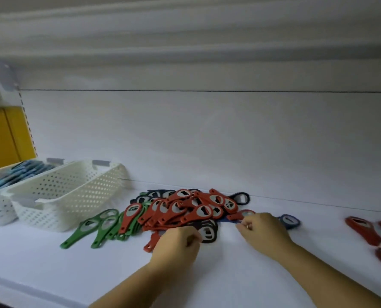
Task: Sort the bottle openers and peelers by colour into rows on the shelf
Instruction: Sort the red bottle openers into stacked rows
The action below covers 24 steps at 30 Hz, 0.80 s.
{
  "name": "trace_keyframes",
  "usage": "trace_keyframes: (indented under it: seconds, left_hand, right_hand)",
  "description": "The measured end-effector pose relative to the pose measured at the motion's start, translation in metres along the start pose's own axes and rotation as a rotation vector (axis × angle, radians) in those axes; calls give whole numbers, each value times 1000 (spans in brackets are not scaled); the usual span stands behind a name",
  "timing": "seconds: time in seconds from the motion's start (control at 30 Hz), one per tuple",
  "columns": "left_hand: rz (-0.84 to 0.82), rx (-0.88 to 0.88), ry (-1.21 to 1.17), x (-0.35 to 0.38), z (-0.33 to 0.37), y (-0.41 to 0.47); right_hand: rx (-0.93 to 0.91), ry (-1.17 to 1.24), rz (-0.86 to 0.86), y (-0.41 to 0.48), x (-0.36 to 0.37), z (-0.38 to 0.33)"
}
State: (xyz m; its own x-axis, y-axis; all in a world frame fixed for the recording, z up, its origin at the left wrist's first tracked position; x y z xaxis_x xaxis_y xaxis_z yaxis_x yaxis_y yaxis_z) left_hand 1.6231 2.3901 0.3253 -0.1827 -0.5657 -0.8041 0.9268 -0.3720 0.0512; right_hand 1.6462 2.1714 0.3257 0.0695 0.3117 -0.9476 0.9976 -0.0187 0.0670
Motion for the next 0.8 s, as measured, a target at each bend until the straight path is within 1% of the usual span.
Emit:
trace_keyframes:
  seconds: [0.07, 0.13, 0.17, 0.23, 0.33, 0.5, 0.6, 0.67, 0.73, 0.8]
  left_hand:
    - [-18, -37, -74, -2, -10, -6]
    - [-43, -60, -267, -2, -13, -6]
    - [-44, -67, -353, -3, -14, -5]
    - [-23, -67, -466, -4, -16, -3]
    - [-7, -51, -538, -2, -20, -3]
    - [15, -48, -574, 0, -24, 0]
    - [56, -60, -686, -1, -26, -2]
    - [85, -35, -776, -2, -25, -3]
    - [111, -2, -831, -3, -26, -4]
    - [90, 15, -813, -1, -25, -3]
  right_hand:
    - [6, 81, 44, 24, 4, -14]
    - [6, 190, 100, 44, 6, -22]
    - [-11, 211, 116, 52, 9, -26]
    - [-44, 173, 96, 60, 18, -32]
    - [-44, 105, 121, 65, 27, -31]
    - [-86, 127, 172, 70, 31, -26]
    - [-106, 173, 303, 64, 22, -28]
    - [-117, 263, 390, 56, 13, -29]
    - [-237, 393, 400, 46, 9, -38]
    - [-438, 445, 362, 33, 5, -55]
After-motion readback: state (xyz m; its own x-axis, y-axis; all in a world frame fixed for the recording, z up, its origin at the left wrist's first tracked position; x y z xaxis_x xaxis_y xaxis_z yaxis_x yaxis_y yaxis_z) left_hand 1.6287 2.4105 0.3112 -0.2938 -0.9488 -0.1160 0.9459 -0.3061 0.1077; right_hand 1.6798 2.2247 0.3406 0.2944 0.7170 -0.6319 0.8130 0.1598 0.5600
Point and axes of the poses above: each hand's wrist, its own y-axis towards the middle knuckle, its own x-axis out of the palm, z = x × y, the point moved 3 cm from there along y, towards the middle knuckle, and after that the axes turned 11 degrees about -z, right-handed, at the moved point
